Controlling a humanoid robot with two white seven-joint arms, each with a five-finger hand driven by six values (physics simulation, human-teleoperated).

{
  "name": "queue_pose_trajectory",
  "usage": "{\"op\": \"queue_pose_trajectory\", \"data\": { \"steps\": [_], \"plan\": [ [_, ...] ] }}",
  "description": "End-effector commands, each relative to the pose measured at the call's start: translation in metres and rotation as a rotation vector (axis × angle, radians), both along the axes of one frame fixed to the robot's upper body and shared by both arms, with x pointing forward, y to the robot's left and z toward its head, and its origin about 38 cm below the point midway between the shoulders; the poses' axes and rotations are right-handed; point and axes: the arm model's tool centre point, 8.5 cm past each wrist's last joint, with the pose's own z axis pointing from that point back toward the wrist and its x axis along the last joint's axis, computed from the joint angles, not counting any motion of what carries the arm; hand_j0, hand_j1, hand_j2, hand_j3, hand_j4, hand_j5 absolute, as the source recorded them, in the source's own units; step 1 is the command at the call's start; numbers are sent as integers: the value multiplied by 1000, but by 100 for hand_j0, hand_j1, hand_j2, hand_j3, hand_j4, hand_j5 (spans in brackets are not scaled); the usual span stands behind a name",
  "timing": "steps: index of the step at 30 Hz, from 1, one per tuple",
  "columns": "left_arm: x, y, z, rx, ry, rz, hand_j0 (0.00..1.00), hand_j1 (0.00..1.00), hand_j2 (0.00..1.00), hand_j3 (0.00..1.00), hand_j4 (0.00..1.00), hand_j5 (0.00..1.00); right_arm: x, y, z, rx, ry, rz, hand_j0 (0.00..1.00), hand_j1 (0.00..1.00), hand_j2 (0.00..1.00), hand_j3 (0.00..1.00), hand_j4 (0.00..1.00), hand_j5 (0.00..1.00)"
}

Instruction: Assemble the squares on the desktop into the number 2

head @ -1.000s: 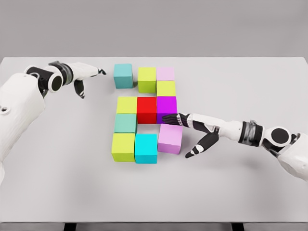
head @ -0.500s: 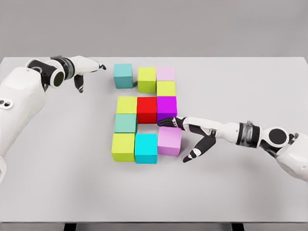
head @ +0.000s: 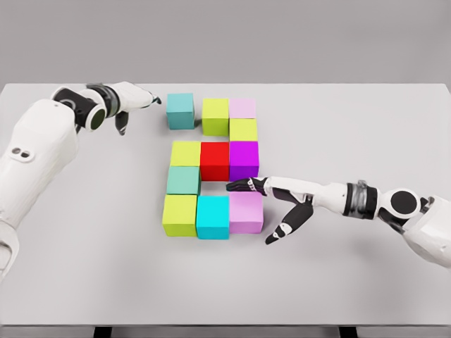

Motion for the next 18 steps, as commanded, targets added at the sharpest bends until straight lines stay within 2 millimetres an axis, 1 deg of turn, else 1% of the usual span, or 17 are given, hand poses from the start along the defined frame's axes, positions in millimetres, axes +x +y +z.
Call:
{"op": "queue_pose_trajectory", "data": {
  "steps": [1,10,12,13,14,18],
  "plan": [
    [-1,-5,-1,10,5,-37,100,100,100,100,100,100,-3,1,-3,-9,1,12,100,100,100,100,100,100],
    [-2,-10,-2,15,4,-53,100,100,100,100,100,100,-8,2,-4,-9,4,26,100,100,100,100,100,100],
    [-3,-12,-2,18,9,-83,100,100,100,100,100,100,-8,2,-4,-10,2,25,100,100,100,100,100,100],
    [-4,-13,-3,21,10,-90,100,100,100,100,100,100,-9,3,-1,-6,-1,33,100,100,100,100,100,100],
    [-4,-14,-3,20,10,-93,100,100,100,100,100,100,-9,1,0,-9,-4,29,100,100,100,100,100,100],
    [-5,-14,-3,20,11,-96,100,100,100,100,100,100,-1,1,11,2,-30,23,100,100,100,100,100,100]
  ]
}}
